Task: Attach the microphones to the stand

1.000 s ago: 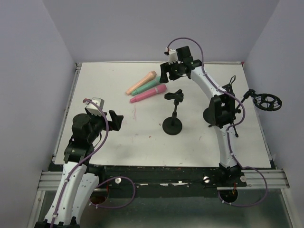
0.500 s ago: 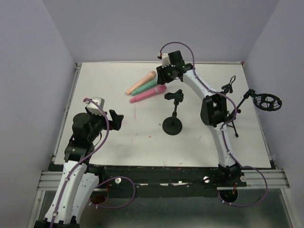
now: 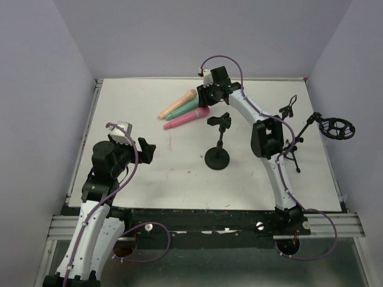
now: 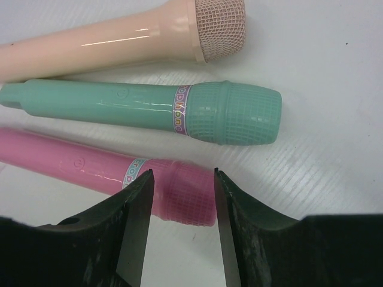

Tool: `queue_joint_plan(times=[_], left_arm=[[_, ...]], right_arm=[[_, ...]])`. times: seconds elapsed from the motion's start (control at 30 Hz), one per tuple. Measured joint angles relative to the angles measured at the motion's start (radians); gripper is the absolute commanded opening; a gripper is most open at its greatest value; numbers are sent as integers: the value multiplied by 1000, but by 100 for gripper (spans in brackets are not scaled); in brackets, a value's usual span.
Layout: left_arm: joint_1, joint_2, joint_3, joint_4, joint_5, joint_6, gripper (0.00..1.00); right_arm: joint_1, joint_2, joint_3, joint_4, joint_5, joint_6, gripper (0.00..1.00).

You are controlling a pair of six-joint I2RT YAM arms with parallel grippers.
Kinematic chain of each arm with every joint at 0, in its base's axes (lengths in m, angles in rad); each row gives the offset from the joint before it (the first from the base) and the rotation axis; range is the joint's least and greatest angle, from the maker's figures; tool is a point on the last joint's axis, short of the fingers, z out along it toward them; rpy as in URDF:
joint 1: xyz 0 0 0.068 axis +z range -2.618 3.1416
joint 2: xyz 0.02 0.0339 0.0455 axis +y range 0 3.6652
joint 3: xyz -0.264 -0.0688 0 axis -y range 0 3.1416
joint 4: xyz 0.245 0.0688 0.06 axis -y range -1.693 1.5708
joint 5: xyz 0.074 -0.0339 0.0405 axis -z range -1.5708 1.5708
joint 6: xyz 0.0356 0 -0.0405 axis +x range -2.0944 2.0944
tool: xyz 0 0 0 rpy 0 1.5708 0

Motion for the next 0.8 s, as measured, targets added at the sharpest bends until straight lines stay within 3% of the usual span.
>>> queue_joint_plan(times=[0.6, 0.73, 0.8], left_arm=[[3, 5, 0, 0, 9, -1, 98], [3, 5, 0, 1, 15, -1, 98], [3, 5, 0, 4, 20, -1, 98]], right_arm=[[0, -50, -175, -13, -23, -42, 54], [0, -127, -223, -19, -50, -53, 61], [0, -164, -224, -20, -76, -63, 72]])
